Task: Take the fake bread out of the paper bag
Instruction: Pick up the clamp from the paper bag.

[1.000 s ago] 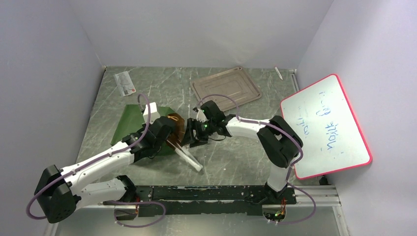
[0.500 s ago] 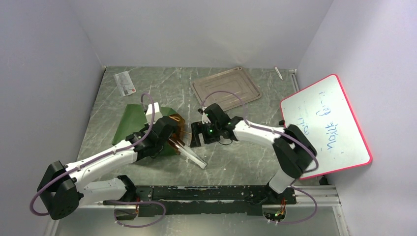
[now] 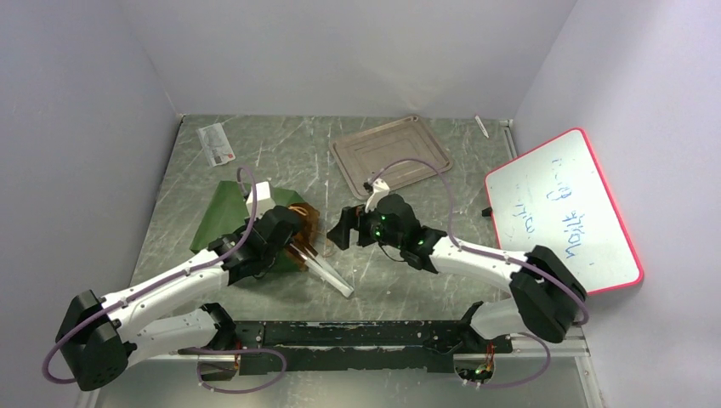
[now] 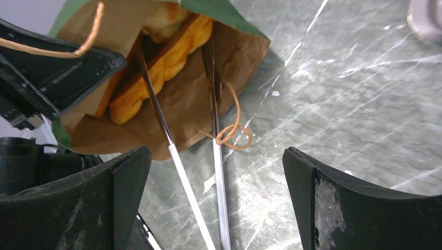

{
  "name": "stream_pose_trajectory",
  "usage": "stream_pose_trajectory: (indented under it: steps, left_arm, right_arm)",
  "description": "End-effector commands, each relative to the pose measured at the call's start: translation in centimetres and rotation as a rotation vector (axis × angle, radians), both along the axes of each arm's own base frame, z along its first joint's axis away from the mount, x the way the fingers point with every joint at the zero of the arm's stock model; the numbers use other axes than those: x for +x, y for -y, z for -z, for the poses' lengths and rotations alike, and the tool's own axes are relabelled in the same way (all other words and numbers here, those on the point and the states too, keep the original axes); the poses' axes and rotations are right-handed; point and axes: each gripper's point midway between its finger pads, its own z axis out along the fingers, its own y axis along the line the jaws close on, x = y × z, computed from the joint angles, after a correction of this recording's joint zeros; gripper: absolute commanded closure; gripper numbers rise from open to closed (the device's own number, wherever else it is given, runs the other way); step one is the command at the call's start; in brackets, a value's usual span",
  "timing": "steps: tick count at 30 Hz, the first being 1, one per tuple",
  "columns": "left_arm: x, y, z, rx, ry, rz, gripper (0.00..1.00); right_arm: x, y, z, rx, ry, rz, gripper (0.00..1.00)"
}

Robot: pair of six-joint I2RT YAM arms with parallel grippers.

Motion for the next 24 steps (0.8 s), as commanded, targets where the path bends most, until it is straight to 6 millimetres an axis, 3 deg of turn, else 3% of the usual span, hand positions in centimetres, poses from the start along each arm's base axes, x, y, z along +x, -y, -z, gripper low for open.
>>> stream_pose_trajectory:
  steps: [1,5,14,24]
  left_arm:
    - [-0.2,0.1,-0.6,0.011,-0.001,0.026,0.93]
    - [-0.2,0.6,-0.3,0.013,-0.013,0.060,0.93]
    - [-0.1,1.2,0.0,0.057,-0.037,0.108,0.93]
    - [-0.4,1.3,0.1,0.070,-0.058,0.130,0.93]
  right_arm:
    - [-0.4,-1.4,0.2,0.036,-0.008,-0.061,0.00]
    - [-2.0,-0.7,2.5,-0.022,-0.007,-0.090,0.00]
    - [-6.9,-2.5,6.4,-0.107,0.005,-0.217,0.02]
    - [-8.1,-2.8,9.7,-0.125,-0.009,-0.246,0.03]
